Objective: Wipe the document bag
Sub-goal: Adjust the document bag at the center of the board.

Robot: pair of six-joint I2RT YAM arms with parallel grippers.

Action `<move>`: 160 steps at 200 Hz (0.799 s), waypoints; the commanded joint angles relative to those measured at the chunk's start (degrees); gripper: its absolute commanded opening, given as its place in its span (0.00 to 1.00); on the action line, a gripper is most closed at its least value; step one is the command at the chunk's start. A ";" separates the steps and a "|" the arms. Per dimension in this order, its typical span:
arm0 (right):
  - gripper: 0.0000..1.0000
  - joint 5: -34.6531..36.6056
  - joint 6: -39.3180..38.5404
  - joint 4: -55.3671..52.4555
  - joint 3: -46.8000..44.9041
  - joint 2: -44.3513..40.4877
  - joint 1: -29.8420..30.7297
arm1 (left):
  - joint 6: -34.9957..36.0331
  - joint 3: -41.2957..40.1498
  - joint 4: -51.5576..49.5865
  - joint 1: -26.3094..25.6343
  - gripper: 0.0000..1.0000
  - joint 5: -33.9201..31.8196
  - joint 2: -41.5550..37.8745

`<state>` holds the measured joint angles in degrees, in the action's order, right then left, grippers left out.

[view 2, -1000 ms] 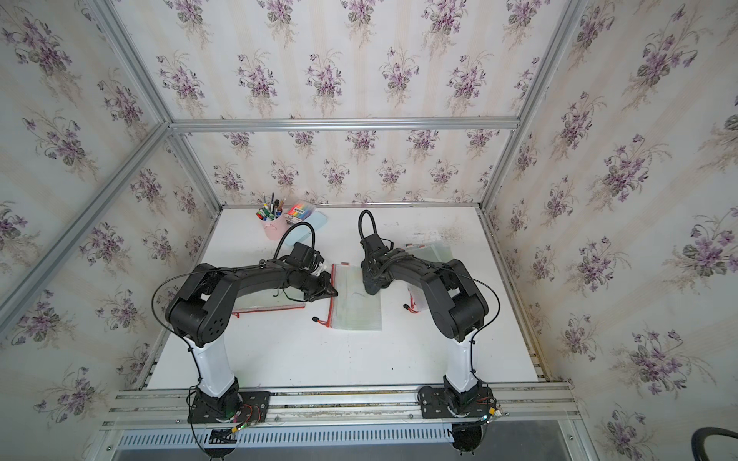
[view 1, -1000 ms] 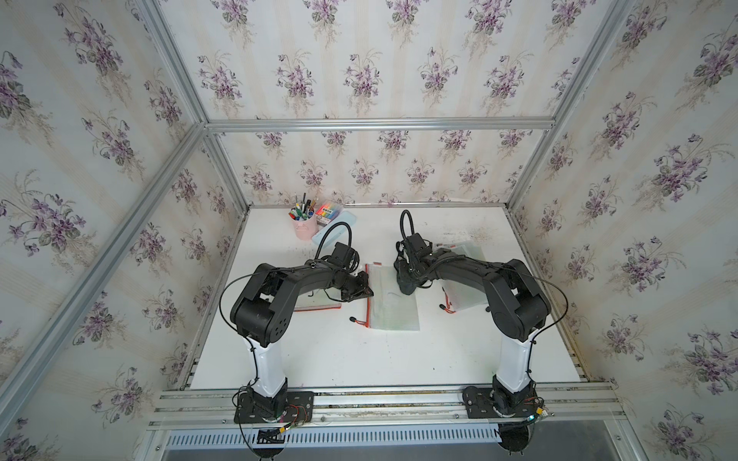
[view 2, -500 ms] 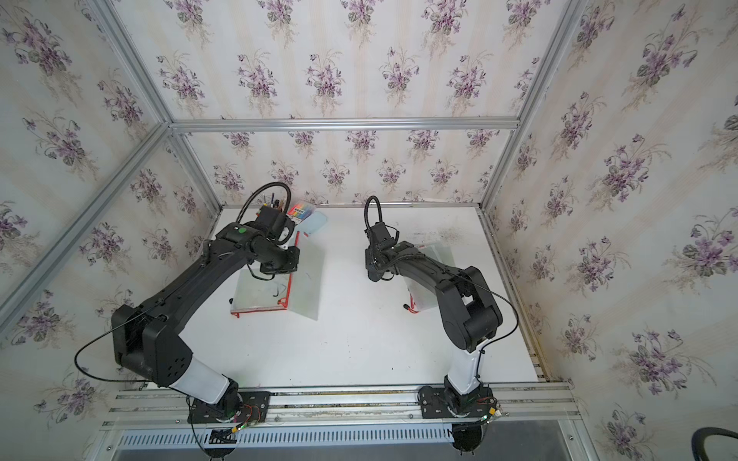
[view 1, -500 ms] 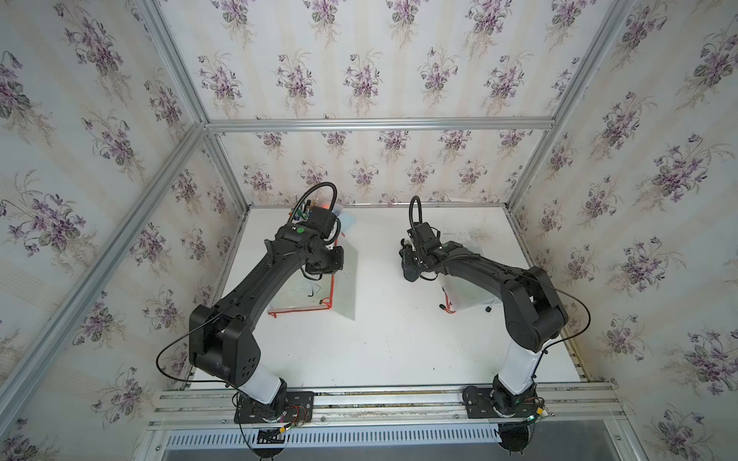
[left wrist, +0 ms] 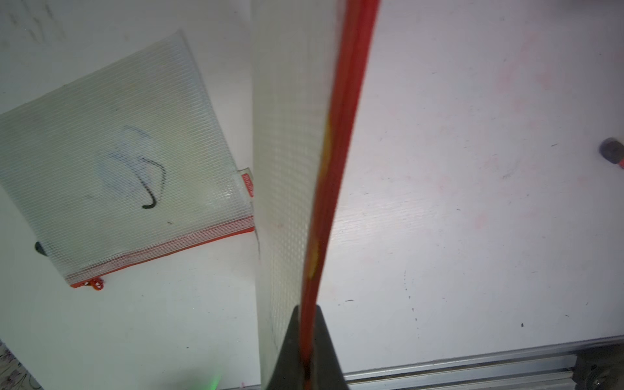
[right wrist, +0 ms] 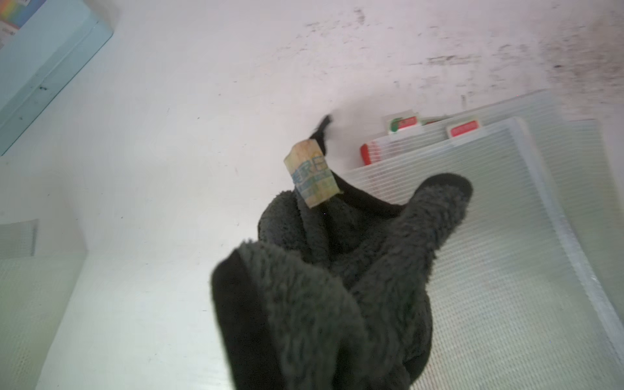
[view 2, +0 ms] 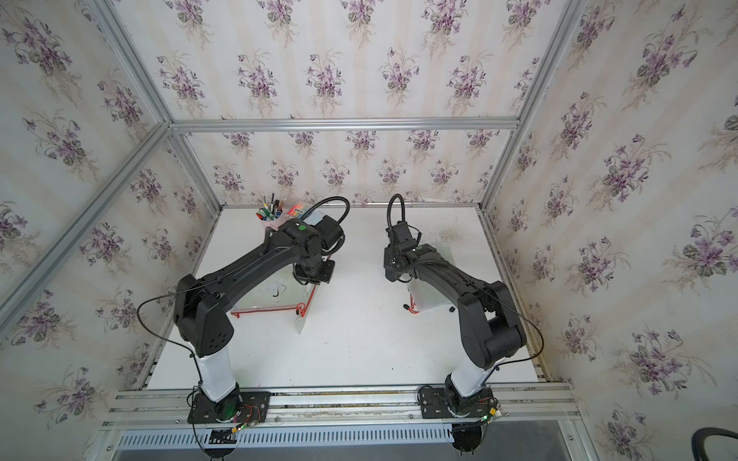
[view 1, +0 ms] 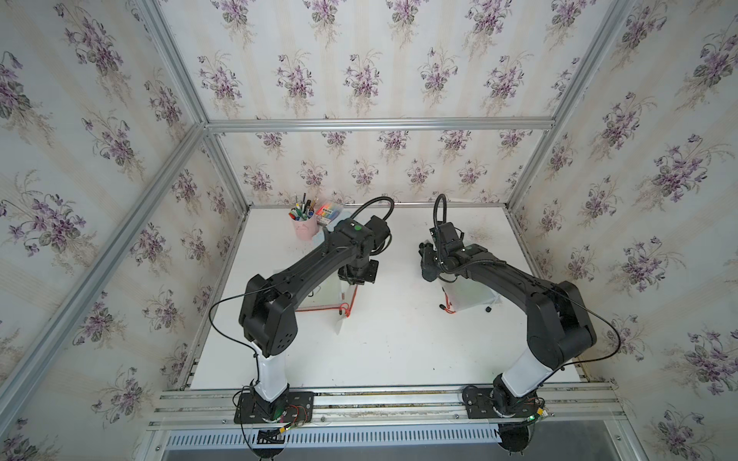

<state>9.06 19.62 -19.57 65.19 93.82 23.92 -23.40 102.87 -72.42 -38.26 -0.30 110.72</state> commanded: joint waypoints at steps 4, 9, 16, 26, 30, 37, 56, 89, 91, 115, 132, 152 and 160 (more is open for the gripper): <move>0.24 0.22 -1.06 -0.33 -1.86 -2.81 -2.67 | -3.56 4.50 1.33 -3.25 0.00 2.73 5.04; 0.24 0.00 -1.22 -0.47 -2.34 -3.26 -3.41 | -3.58 5.73 1.61 -4.03 0.00 3.45 6.29; 0.24 -0.15 -1.36 -0.70 -2.90 -3.91 -4.14 | -3.44 7.78 1.97 -5.07 0.05 4.91 8.20; 0.24 -0.18 -1.59 -0.76 -3.54 -4.94 -4.95 | -3.05 10.68 2.11 -6.12 0.12 8.29 11.39; 0.24 -0.25 -1.76 -0.81 -3.83 -5.39 -5.21 | -2.77 11.86 2.42 -6.41 0.16 9.83 12.44; 0.24 -0.23 -1.86 -0.88 -4.10 -6.07 -5.60 | -2.18 13.37 3.59 -6.81 0.30 13.05 13.84; 0.24 0.16 -2.38 -1.46 -4.48 -7.52 -6.56 | -0.63 15.87 7.17 -7.22 0.64 18.99 15.94; 0.25 0.16 -3.23 -3.80 -2.75 -8.25 -6.71 | 0.47 16.32 12.30 -4.30 0.85 26.09 15.13; 0.25 0.01 -3.15 -3.92 -2.71 -8.29 -6.65 | 0.70 15.85 12.55 -3.98 0.86 25.88 14.72; 0.26 -1.26 -2.08 -4.07 -2.22 -8.04 -2.98 | 1.08 3.17 18.96 1.55 0.90 23.58 6.94; 0.27 0.01 -1.37 -5.26 -0.04 -5.33 3.08 | 0.93 -5.82 23.26 7.04 0.90 23.72 3.64; 0.28 1.96 0.12 -6.36 2.05 -0.93 9.95 | 3.16 -9.96 24.88 11.18 0.90 22.27 4.14; 0.29 0.14 1.31 -5.50 1.67 0.67 10.73 | 4.15 -10.78 25.51 11.89 0.90 21.77 4.90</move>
<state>9.26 18.11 -24.58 66.28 91.09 31.09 -22.68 94.78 -51.55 -28.32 22.37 114.80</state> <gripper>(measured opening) 0.283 0.903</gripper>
